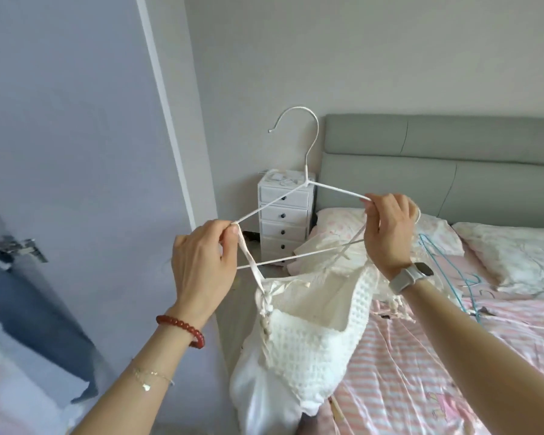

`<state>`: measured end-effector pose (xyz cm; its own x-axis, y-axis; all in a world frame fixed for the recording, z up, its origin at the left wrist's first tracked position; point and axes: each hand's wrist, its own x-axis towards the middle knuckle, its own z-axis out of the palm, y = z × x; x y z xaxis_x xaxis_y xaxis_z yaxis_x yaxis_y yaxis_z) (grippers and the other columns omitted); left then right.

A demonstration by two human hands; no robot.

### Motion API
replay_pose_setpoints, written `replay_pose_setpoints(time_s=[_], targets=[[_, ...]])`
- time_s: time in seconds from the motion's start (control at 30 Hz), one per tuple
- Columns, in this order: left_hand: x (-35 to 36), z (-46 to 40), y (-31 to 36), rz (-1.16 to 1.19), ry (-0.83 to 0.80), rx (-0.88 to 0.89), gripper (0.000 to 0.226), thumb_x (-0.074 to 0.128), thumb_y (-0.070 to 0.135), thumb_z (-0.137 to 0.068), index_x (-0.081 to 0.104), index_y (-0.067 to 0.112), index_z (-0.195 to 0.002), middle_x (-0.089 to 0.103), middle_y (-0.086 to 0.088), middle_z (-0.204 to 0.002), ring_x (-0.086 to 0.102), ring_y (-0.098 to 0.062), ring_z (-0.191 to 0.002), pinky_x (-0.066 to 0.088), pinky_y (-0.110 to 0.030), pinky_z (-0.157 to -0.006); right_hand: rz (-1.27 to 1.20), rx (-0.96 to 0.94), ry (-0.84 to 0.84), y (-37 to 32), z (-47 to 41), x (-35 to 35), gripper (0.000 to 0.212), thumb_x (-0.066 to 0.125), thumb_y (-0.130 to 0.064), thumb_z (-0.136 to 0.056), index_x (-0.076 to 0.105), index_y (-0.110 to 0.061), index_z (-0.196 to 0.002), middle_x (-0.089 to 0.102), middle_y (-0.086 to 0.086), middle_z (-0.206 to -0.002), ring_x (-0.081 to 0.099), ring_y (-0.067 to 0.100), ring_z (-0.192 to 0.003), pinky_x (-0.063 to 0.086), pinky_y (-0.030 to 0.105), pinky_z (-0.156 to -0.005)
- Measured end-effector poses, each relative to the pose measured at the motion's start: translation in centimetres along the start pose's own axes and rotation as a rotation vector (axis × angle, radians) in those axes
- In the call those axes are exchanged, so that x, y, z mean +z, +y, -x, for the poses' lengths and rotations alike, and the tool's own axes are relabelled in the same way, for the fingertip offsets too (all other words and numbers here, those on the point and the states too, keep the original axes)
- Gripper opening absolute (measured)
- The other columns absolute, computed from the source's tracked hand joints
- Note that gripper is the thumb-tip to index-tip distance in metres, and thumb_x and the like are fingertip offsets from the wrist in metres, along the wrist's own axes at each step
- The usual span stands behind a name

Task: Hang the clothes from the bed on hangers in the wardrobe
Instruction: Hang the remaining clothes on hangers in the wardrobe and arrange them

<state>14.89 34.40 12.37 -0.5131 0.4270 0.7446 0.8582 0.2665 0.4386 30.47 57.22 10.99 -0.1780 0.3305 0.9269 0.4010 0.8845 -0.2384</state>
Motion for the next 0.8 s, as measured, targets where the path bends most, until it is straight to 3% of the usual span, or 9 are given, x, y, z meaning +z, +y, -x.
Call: replay_pose_setpoints(time_s=[0.13, 0.23, 0.3, 0.4, 0.5, 0.6, 0.7, 0.8], targets=[[-2.7, 0.1, -1.6, -0.006, 0.017, -0.11, 0.027, 0.039, 0.027, -0.088, 0.06, 0.015, -0.076, 0.043, 0.015, -0.056, 0.039, -0.013, -0.054, 0.025, -0.028, -0.072, -0.057, -0.153, -0.136, -3.4, -0.4, 0.0, 0.026, 0.039, -0.016, -0.089, 0.062, -0.004, -0.09, 0.063, 0.007, -0.068, 0.054, 0.025, -0.066, 0.027, 0.03, -0.064], [-5.1, 1.1, -4.0, 0.001, 0.01, -0.208, 0.023, 0.041, 0.029, -0.09, 0.054, 0.021, -0.073, 0.048, 0.013, -0.055, 0.044, -0.012, -0.055, 0.036, -0.034, -0.074, -0.121, -0.217, -0.252, -6.9, -0.4, 0.2, 0.031, 0.042, -0.027, -0.087, 0.064, -0.006, -0.091, 0.062, 0.001, -0.062, 0.06, 0.024, -0.057, 0.039, 0.026, -0.061], [-6.9, 1.9, -5.6, -0.004, 0.008, -0.246, 0.027, 0.038, 0.035, -0.087, 0.057, 0.021, -0.074, 0.058, 0.003, -0.06, 0.052, -0.02, -0.06, 0.041, -0.035, -0.071, -0.198, -0.256, -0.302, -9.8, -0.4, 0.4, 0.033, 0.042, -0.031, -0.087, 0.064, -0.007, -0.095, 0.062, -0.002, -0.064, 0.06, 0.023, -0.057, 0.046, 0.028, -0.058], [-9.4, 3.2, -7.0, -0.041, 0.032, -0.265, 0.028, 0.046, 0.033, -0.09, 0.063, 0.014, -0.078, 0.057, 0.004, -0.058, 0.053, -0.023, -0.06, 0.038, -0.031, -0.06, -0.283, -0.317, -0.34, -15.4, -0.6, 1.3, 0.036, 0.04, -0.035, -0.089, 0.064, -0.011, -0.099, 0.063, -0.003, -0.066, 0.061, 0.02, -0.058, 0.039, 0.02, -0.052], [-12.7, 4.4, -8.0, -0.124, 0.112, -0.267, 0.022, 0.053, 0.022, -0.092, 0.065, 0.008, -0.078, 0.046, 0.015, -0.051, 0.048, -0.022, -0.052, 0.034, -0.029, -0.06, -0.446, -0.249, -0.524, -21.1, -1.1, 2.3, 0.052, 0.027, -0.05, -0.089, 0.057, -0.015, -0.114, 0.057, -0.01, -0.066, 0.063, 0.027, -0.067, 0.036, 0.026, -0.056], [-16.4, 5.8, -9.3, -0.188, 0.171, -0.238, 0.025, 0.049, 0.025, -0.086, 0.065, 0.008, -0.078, 0.048, 0.014, -0.055, 0.048, -0.017, -0.052, 0.037, -0.031, -0.063, -0.532, -0.303, -0.656, -25.5, -1.3, 3.4, 0.042, 0.036, -0.048, -0.095, 0.052, -0.018, -0.119, 0.054, -0.013, -0.072, 0.06, 0.026, -0.078, 0.03, 0.028, -0.063], [-20.0, 7.3, -10.7, -0.233, 0.226, -0.245, 0.03, 0.048, 0.03, -0.087, 0.066, 0.007, -0.08, 0.052, 0.012, -0.06, 0.047, -0.011, -0.051, 0.037, -0.026, -0.06, -0.78, -0.258, -0.783, -30.4, -1.2, 4.5, 0.024, 0.044, -0.039, -0.095, 0.059, -0.02, -0.094, 0.043, -0.011, -0.054, 0.044, 0.019, -0.061, 0.033, 0.03, -0.062], [-23.4, 9.1, -12.1, -0.326, 0.29, -0.258, 0.035, 0.043, 0.034, -0.086, 0.065, 0.008, -0.076, 0.06, 0.001, -0.063, 0.049, -0.014, -0.055, 0.036, -0.027, -0.059, -0.915, -0.199, -0.812, -35.0, -0.8, 5.7, 0.03, 0.047, -0.034, -0.094, 0.048, -0.027, -0.065, 0.038, -0.008, -0.049, 0.038, 0.01, -0.053, 0.033, 0.029, -0.061]])
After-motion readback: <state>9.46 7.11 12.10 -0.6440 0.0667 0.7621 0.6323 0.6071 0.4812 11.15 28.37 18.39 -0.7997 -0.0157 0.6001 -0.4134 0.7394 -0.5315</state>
